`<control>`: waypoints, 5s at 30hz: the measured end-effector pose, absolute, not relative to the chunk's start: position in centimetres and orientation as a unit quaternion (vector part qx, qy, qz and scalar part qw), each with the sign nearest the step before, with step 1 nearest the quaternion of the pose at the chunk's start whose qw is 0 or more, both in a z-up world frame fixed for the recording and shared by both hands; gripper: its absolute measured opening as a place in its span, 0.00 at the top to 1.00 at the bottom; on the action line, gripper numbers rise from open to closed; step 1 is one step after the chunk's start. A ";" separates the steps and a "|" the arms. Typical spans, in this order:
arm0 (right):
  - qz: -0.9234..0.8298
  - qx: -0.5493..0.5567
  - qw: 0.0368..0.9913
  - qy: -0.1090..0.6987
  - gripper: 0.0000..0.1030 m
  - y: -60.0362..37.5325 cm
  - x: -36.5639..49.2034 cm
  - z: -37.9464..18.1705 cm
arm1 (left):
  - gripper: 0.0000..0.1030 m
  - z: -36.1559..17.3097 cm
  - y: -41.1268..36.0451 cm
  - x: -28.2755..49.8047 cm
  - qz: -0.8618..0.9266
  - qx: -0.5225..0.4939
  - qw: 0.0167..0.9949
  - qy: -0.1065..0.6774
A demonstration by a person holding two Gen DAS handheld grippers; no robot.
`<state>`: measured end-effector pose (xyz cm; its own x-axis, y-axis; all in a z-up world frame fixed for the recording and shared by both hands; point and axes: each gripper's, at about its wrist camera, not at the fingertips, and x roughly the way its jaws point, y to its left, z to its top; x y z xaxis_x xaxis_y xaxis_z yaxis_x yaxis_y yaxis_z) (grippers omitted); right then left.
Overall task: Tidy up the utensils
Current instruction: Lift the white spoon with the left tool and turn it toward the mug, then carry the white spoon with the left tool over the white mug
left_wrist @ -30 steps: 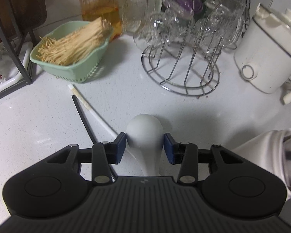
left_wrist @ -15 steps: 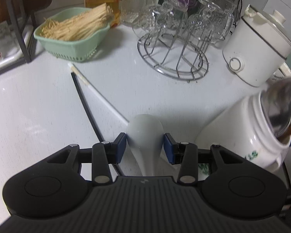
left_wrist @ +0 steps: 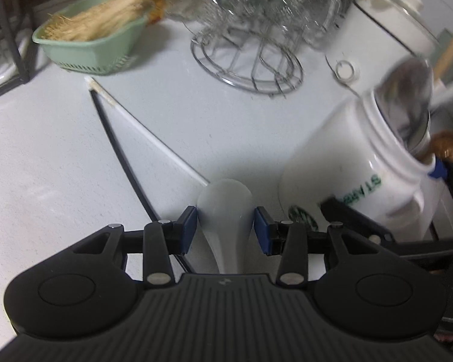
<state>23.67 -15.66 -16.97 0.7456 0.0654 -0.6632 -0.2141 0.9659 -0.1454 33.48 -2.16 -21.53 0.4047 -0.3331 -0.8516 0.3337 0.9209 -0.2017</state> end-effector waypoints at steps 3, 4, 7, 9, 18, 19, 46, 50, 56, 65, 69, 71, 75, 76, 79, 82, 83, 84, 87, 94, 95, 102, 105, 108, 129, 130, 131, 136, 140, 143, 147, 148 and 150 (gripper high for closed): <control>0.079 -0.121 0.927 0.348 0.11 -15.6 23.6 -17.1 | 0.54 -21.5 -2.0 33.3 -0.202 0.001 0.836 0.510; 0.079 -0.120 0.927 0.347 0.11 -15.6 23.5 -17.2 | 0.54 -21.5 -1.9 33.2 -0.201 0.001 0.837 0.509; 0.082 -0.118 0.927 0.346 0.12 -15.8 23.5 -17.1 | 0.54 -21.6 -1.4 33.0 -0.197 0.001 0.836 0.512; 0.084 -0.116 0.927 0.347 0.12 -15.9 23.5 -17.1 | 0.54 -21.6 -1.1 32.8 -0.194 -0.005 0.836 0.513; 0.093 -0.109 0.927 0.346 0.12 -16.5 23.7 -17.1 | 0.54 -21.3 -0.1 30.7 -0.180 -0.033 0.835 0.519; 0.092 -0.108 0.928 0.346 0.12 -16.5 23.8 -17.1 | 0.54 -21.3 0.0 30.4 -0.178 -0.035 0.834 0.520; 0.091 -0.097 0.931 0.341 0.12 -16.8 23.8 -17.3 | 0.41 -21.3 0.0 24.7 -0.188 -0.042 0.813 0.550; 0.091 -0.097 0.932 0.338 0.12 -16.7 23.7 -17.3 | 0.41 -20.9 1.7 24.2 -0.191 -0.075 0.805 0.557; 0.094 -0.097 0.931 0.338 0.12 -16.8 23.8 -17.3 | 0.41 -20.6 5.7 21.7 -0.200 -0.192 0.761 0.586; 0.099 -0.104 0.931 0.335 0.12 -16.7 23.7 -17.3 | 0.44 -24.8 8.0 18.8 -0.144 -0.306 0.697 0.632; 0.101 -0.105 0.931 0.336 0.12 -16.7 23.7 -17.3 | 0.52 -25.9 7.5 18.7 -0.141 -0.327 0.686 0.634; 0.102 -0.104 0.931 0.336 0.12 -16.8 23.6 -17.3 | 0.56 -26.3 7.3 18.8 -0.135 -0.331 0.685 0.635; 0.102 -0.103 0.930 0.337 0.12 -16.9 23.5 -17.3 | 0.68 -26.9 7.6 18.9 -0.128 -0.333 0.687 0.633; 0.102 -0.103 0.931 0.336 0.12 -16.8 23.4 -17.3 | 0.73 -27.0 7.8 19.0 -0.127 -0.335 0.686 0.633; 0.102 -0.104 0.931 0.336 0.12 -16.8 23.4 -17.3 | 0.85 -27.1 8.1 18.9 -0.135 -0.351 0.684 0.625; 0.103 -0.105 0.930 0.337 0.12 -16.9 23.4 -17.2 | 0.91 -27.0 8.0 18.7 -0.142 -0.353 0.685 0.621; 0.104 -0.105 0.930 0.337 0.12 -16.9 23.4 -17.2 | 0.92 -27.1 7.7 18.6 -0.143 -0.354 0.684 0.621; 0.104 -0.104 0.930 0.337 0.12 -16.9 23.4 -17.2 | 0.93 -27.1 7.6 18.6 -0.145 -0.356 0.682 0.622; 0.104 -0.107 0.930 0.336 0.12 -16.8 23.4 -17.3 | 0.93 -27.3 7.4 18.4 -0.149 -0.358 0.678 0.625; 0.106 -0.109 0.930 0.334 0.12 -16.7 23.3 -17.3 | 0.91 -28.0 7.2 18.6 -0.153 -0.373 0.671 0.622; 0.107 -0.109 0.930 0.334 0.12 -16.8 23.3 -17.3 | 0.91 -28.0 7.1 18.7 -0.153 -0.374 0.670 0.622; 0.110 -0.110 0.930 0.333 0.12 -16.8 23.3 -17.4 | 0.61 -28.4 7.0 19.1 -0.146 -0.374 0.669 0.626; 0.111 -0.109 0.930 0.333 0.12 -16.9 23.2 -17.4 | 0.61 -28.3 6.9 19.3 -0.148 -0.375 0.673 0.621; 0.112 -0.108 0.930 0.333 0.12 -16.9 23.2 -17.4 | 0.61 -28.7 6.9 19.5 -0.148 -0.386 0.669 0.617; 0.118 -0.099 0.931 0.331 0.13 -17.1 23.1 -17.5 | 0.94 -23.7 5.8 20.9 -0.163 -0.389 0.686 0.592; 0.119 -0.098 0.931 0.330 0.13 -17.2 23.1 -17.5 | 0.94 -23.2 5.6 21.1 -0.164 -0.391 0.687 0.590; 0.119 -0.097 0.931 0.330 0.13 -17.2 23.1 -17.5 | 0.94 -22.8 5.4 21.2 -0.166 -0.395 0.686 0.588; 0.123 -0.094 0.932 0.329 0.13 -17.5 23.1 -17.5 | 0.94 -20.3 4.7 22.1 -0.171 -0.394 0.688 0.585; 0.124 -0.092 0.932 0.329 0.13 -17.6 23.1 -17.6 | 0.94 -18.3 4.6 22.7 -0.176 -0.397 0.680 0.591; 0.127 -0.094 0.932 0.327 0.13 -17.7 23.0 -17.5 | 0.94 -16.4 4.5 22.9 -0.184 -0.394 0.675 0.595; 0.130 -0.095 0.932 0.325 0.13 -17.8 22.9 -17.6 | 0.94 -13.9 4.2 23.4 -0.193 -0.388 0.670 0.603; 0.132 -0.095 0.932 0.324 0.13 -17.8 22.9 -17.6 | 0.94 -13.4 4.1 23.5 -0.195 -0.390 0.666 0.605; 0.135 -0.095 0.932 0.322 0.13 -17.9 22.9 -17.6 | 0.94 -12.3 3.9 23.8 -0.199 -0.391 0.661 0.609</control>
<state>22.86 -17.91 -17.59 0.7556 0.1903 -0.6268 -0.3130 0.9455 -0.0903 23.79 3.87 -12.30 0.1788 -0.7399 -0.6485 -0.2128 0.6145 -0.7597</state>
